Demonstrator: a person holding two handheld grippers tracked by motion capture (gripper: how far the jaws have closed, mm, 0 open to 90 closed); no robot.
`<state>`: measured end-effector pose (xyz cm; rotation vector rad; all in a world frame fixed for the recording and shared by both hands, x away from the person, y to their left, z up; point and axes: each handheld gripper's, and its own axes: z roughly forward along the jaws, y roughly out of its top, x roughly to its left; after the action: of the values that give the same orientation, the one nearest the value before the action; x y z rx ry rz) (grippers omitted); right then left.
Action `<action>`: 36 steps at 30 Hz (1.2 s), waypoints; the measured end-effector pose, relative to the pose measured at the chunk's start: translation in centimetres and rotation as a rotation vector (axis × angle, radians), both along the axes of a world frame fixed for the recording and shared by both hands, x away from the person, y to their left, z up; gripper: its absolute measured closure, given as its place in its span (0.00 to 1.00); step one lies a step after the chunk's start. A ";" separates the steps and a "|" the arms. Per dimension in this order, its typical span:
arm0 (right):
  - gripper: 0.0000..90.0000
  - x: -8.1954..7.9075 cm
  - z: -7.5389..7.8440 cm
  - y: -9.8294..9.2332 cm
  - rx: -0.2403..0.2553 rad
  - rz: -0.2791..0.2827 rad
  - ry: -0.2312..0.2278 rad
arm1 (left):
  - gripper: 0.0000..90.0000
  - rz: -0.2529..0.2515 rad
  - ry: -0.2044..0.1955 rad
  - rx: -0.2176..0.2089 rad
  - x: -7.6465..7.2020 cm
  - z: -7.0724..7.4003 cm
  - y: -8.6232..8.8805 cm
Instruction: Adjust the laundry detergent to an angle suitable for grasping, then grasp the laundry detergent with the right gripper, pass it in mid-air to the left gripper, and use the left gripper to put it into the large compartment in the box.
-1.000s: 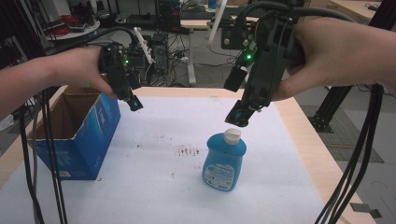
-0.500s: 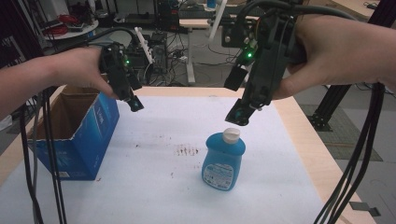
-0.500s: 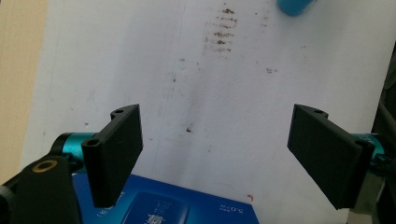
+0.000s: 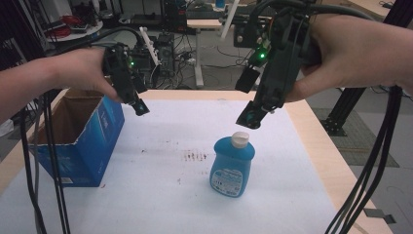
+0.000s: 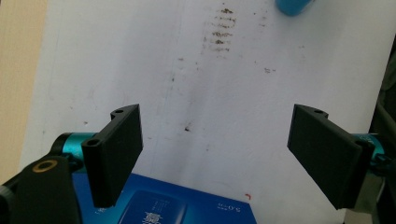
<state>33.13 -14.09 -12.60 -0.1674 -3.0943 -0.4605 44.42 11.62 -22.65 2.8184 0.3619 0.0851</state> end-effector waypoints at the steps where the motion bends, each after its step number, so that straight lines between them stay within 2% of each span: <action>1: 0.14 0.0 0.0 0.0 -0.001 0.000 0.001 | 0.20 -0.003 0.000 0.003 0.0 0.0 0.0; 17: 0.14 0.0 -0.1 -0.4 0.025 0.002 0.001 | 0.20 0.002 0.000 0.006 0.0 0.0 0.0; 23: 0.14 0.3 0.2 -1.2 0.046 -0.008 -0.012 | 0.20 0.005 -0.001 0.003 -0.3 0.1 0.1; 25: 0.14 0.4 0.2 -2.0 0.077 -0.008 -0.021 | 0.20 0.006 -0.002 0.008 -0.4 0.2 0.2; 29: 0.14 0.5 0.0 -2.9 0.093 -0.023 -0.025 | 0.20 0.009 -0.004 0.004 -0.6 0.3 0.3; 36: 0.14 0.9 -1.3 -5.8 0.159 -0.060 -0.034 | 0.20 0.005 -0.005 0.006 -0.8 0.4 0.4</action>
<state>34.07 -19.87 -13.91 -0.2534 -3.0745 -0.7150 43.60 11.99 -22.25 2.8224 0.3678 0.0944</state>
